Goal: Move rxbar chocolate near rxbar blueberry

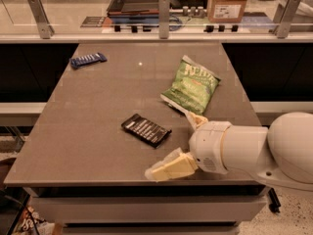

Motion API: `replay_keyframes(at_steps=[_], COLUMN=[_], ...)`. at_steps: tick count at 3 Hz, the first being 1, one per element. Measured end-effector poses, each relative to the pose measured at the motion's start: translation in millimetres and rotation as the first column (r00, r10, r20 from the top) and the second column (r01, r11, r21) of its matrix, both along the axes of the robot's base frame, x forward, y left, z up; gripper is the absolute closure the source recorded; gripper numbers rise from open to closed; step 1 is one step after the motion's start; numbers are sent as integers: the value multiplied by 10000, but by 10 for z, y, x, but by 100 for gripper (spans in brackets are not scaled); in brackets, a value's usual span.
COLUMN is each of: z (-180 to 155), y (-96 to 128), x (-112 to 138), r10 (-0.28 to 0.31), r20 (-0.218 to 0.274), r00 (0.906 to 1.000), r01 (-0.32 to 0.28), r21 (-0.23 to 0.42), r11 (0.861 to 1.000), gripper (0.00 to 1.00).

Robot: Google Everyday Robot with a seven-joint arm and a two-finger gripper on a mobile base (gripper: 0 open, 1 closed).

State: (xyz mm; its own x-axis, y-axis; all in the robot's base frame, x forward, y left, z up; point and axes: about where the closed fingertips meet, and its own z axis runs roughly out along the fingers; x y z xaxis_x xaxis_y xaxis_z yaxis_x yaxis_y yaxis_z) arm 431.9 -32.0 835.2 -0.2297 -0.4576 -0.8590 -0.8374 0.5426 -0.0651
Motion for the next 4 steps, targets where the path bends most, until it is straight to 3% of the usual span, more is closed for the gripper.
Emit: replay_keyframes(at_steps=[2,4], z=[-15,-101], y=[280,325], x=[172,332], r10=[-30,-234], r20=[513,763], r00=[9987,9968], r01=[-18,119], r21=[935,1478], r11=[9956,9889], gripper=[0,0])
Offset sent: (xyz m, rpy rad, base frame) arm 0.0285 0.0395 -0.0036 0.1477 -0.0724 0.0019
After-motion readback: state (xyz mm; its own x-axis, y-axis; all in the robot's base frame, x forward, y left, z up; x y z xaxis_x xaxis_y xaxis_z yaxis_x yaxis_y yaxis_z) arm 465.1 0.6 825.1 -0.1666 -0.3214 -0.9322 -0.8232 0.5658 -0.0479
